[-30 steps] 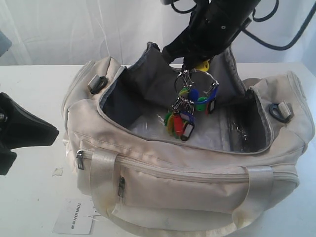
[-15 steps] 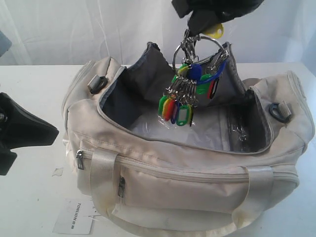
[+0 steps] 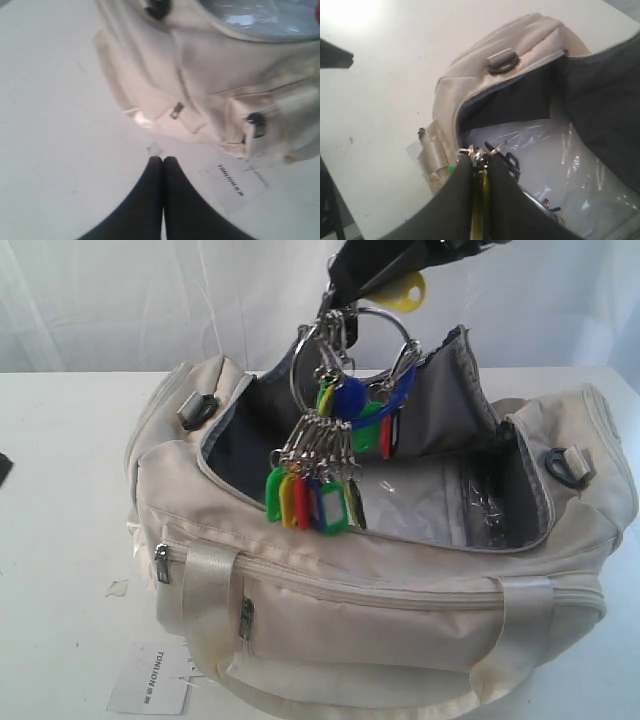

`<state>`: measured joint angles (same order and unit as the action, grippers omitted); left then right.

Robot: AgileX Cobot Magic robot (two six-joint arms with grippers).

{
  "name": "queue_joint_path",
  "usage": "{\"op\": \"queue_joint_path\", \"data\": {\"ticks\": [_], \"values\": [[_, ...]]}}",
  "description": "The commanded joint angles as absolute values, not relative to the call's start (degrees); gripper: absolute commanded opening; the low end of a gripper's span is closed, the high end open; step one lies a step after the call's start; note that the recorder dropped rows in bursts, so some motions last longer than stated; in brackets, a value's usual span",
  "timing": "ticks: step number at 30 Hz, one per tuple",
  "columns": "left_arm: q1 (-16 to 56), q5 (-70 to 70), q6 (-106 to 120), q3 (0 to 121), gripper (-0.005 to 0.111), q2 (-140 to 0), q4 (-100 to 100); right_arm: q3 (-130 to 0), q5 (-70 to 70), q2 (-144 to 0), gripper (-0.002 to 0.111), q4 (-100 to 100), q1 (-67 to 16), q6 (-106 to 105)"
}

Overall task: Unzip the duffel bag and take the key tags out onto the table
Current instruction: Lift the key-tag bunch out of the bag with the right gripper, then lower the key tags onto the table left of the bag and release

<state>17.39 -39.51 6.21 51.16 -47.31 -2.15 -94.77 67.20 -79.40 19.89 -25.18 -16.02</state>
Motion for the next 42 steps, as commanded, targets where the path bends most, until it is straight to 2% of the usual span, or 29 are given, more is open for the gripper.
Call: {"op": "queue_joint_path", "data": {"ticks": [1, 8, 20, 42], "values": [[17.27, -41.74, -5.79, 50.22, 0.0, -42.29, -16.03, -94.6, 65.28, -79.07, 0.0, 21.06, -30.4, -16.69], [17.27, -42.74, -18.39, 46.69, 0.0, -37.34, -30.55, -94.6, 61.79, -79.78, 0.0, 20.94, -38.02, -15.12], [17.27, -40.86, -18.56, 45.77, 0.0, -36.01, -30.7, -94.6, 53.54, -88.93, 0.0, 21.0, -47.9, -15.13], [17.27, -40.38, -18.66, 45.77, 0.0, -36.0, -30.08, -94.6, 45.66, -112.45, 0.0, 20.71, -49.58, -15.24]]}}
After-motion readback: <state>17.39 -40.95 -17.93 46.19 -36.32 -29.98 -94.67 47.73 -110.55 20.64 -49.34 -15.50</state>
